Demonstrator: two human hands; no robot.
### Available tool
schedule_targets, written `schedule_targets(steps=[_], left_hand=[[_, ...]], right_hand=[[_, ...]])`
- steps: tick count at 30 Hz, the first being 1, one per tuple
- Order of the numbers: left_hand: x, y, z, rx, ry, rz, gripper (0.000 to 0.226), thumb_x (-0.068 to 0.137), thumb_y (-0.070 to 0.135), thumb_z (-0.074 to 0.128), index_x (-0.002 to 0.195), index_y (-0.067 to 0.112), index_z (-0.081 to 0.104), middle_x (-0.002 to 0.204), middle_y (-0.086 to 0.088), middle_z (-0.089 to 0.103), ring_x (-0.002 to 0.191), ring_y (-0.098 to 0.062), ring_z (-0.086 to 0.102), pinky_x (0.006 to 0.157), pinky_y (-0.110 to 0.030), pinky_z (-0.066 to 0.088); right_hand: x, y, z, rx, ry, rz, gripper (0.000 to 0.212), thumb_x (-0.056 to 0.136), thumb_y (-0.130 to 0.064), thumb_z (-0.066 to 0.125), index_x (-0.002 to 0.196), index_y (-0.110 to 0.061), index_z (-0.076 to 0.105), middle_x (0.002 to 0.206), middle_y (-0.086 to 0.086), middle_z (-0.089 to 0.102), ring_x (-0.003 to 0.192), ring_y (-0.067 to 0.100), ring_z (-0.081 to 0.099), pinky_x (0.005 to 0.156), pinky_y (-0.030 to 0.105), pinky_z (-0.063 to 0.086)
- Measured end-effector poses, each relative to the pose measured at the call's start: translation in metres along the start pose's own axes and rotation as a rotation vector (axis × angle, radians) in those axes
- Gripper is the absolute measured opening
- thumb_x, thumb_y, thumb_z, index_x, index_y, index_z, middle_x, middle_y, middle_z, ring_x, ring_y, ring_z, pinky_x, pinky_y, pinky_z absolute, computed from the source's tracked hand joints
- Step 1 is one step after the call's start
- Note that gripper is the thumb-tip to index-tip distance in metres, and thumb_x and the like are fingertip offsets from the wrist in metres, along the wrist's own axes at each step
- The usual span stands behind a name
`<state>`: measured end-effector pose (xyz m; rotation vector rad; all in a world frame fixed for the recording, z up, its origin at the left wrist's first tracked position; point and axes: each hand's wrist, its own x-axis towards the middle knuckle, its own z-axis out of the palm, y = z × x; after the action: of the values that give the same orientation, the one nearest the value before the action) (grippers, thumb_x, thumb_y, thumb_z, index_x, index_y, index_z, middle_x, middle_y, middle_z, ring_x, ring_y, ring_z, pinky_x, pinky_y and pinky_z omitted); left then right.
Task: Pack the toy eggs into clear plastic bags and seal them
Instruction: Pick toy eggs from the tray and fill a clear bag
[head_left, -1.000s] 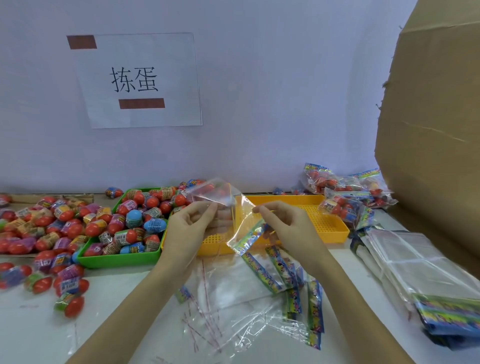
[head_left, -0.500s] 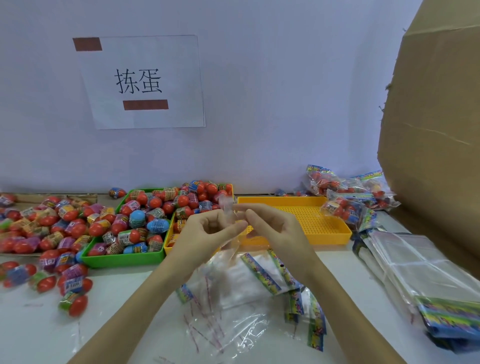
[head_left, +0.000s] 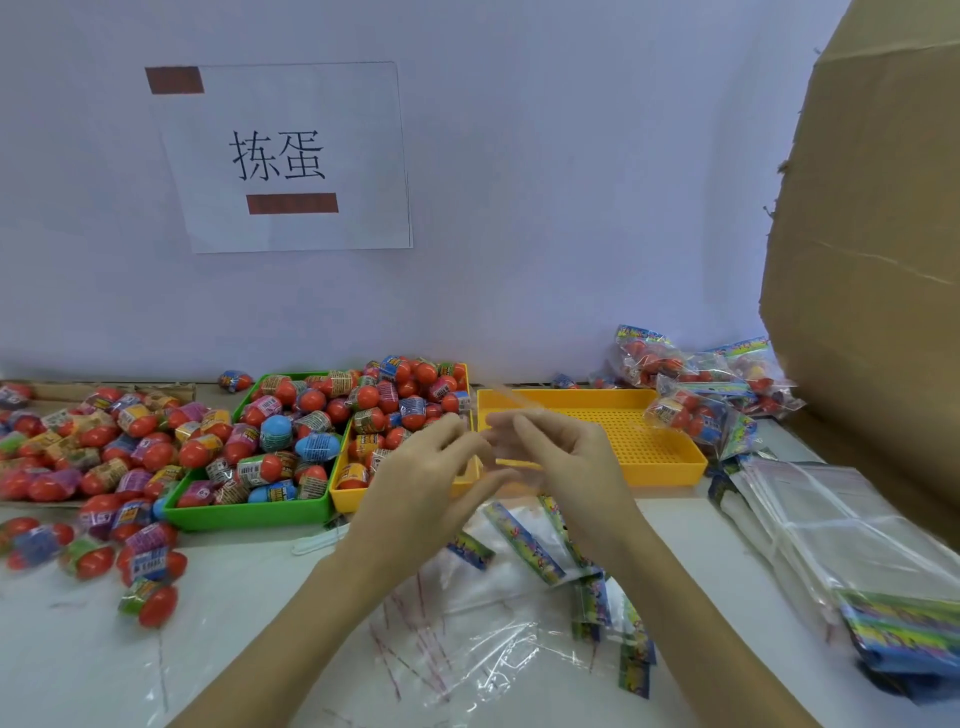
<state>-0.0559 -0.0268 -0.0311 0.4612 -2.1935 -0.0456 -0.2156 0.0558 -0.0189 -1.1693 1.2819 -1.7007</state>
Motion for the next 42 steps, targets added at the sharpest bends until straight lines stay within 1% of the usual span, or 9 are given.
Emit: schedule_targets(steps=[2,5,9,17,23,28,34,38,42], left_hand=[[0.003,0.001,-0.002,-0.117,0.101,-0.148,0.025,0.092,0.035,0.080,0.099,0.014,0.067,0.096,0.006,0.052,0.081,-0.002,0.049,0.075,-0.013,0.042],[0.010,0.002,-0.008,-0.271,0.182,-0.399,0.050,0.080,0.041,0.090,0.116,0.022,0.059,0.107,0.006,0.056,0.097,-0.006,0.056,0.083,-0.014,0.046],[0.013,-0.004,-0.015,-0.684,0.035,-0.628,0.050,0.076,0.029,0.092,0.117,0.021,0.065,0.086,-0.005,0.078,0.081,-0.017,0.076,0.081,-0.032,0.063],[0.010,-0.011,-0.014,-0.645,-0.030,-0.602,0.007,0.091,0.009,0.081,0.098,0.008,0.080,0.081,-0.003,0.082,0.074,-0.021,0.080,0.070,-0.036,0.067],[0.005,-0.011,-0.011,-0.419,-0.026,-0.438,0.013,0.099,0.009,0.073,0.109,0.009,0.082,0.085,0.007,0.081,0.072,-0.007,0.077,0.071,-0.024,0.064],[0.004,-0.008,-0.011,-0.269,0.001,-0.247,0.013,0.101,0.012,0.071,0.110,0.011,0.080,0.085,0.009,0.078,0.072,-0.002,0.074,0.070,-0.022,0.061],[0.006,-0.004,-0.010,-0.216,0.099,-0.175,0.008,0.096,0.015,0.078,0.103,0.012,0.078,0.087,0.009,0.074,0.074,-0.005,0.069,0.072,-0.023,0.057],[0.008,0.000,-0.013,-0.264,0.053,-0.182,0.014,0.095,0.028,0.079,0.101,0.016,0.076,0.091,0.009,0.074,0.081,-0.011,0.070,0.073,-0.026,0.057],[0.018,0.000,-0.019,-0.688,-0.125,-0.555,0.046,0.093,0.072,0.058,0.092,0.028,0.073,0.116,0.012,0.073,0.104,-0.007,0.071,0.092,-0.020,0.054]], right_hand=[[0.001,-0.004,-0.003,0.098,0.003,0.050,0.025,0.109,-0.012,0.054,0.112,-0.003,0.077,0.105,0.016,0.080,0.103,0.030,0.077,0.086,0.038,0.064],[0.004,-0.007,-0.007,0.168,0.004,0.105,0.026,0.107,-0.014,0.056,0.114,-0.002,0.078,0.112,0.020,0.078,0.110,0.039,0.074,0.095,0.052,0.061],[0.003,-0.009,-0.007,0.137,-0.053,0.119,0.030,0.110,-0.020,0.053,0.114,-0.004,0.079,0.112,0.016,0.079,0.105,0.035,0.076,0.088,0.046,0.063],[0.004,-0.004,-0.014,-0.151,0.169,-0.074,0.011,0.100,-0.021,0.071,0.100,-0.020,0.083,0.094,0.000,0.080,0.093,0.018,0.074,0.080,0.028,0.062],[0.007,-0.007,-0.017,-0.294,0.222,-0.209,0.007,0.099,-0.023,0.073,0.101,-0.023,0.079,0.094,-0.008,0.079,0.093,0.009,0.074,0.080,0.021,0.058],[0.006,-0.008,-0.012,-0.196,0.134,-0.100,0.025,0.098,-0.041,0.070,0.109,-0.019,0.073,0.091,-0.002,0.079,0.080,0.009,0.072,0.068,0.019,0.054],[0.003,-0.006,-0.008,-0.442,0.077,-0.117,0.045,0.078,-0.070,0.068,0.093,-0.028,0.074,0.089,-0.017,0.073,0.082,0.002,0.064,0.069,0.014,0.049],[0.003,-0.008,-0.011,-0.410,0.062,-0.148,0.014,0.091,-0.038,0.080,0.090,-0.025,0.076,0.092,-0.014,0.074,0.079,0.008,0.063,0.069,0.018,0.050],[0.003,-0.016,-0.020,-0.282,-0.005,-0.149,0.004,0.094,-0.025,0.079,0.096,-0.023,0.077,0.101,-0.008,0.077,0.098,0.013,0.072,0.085,0.021,0.055]])
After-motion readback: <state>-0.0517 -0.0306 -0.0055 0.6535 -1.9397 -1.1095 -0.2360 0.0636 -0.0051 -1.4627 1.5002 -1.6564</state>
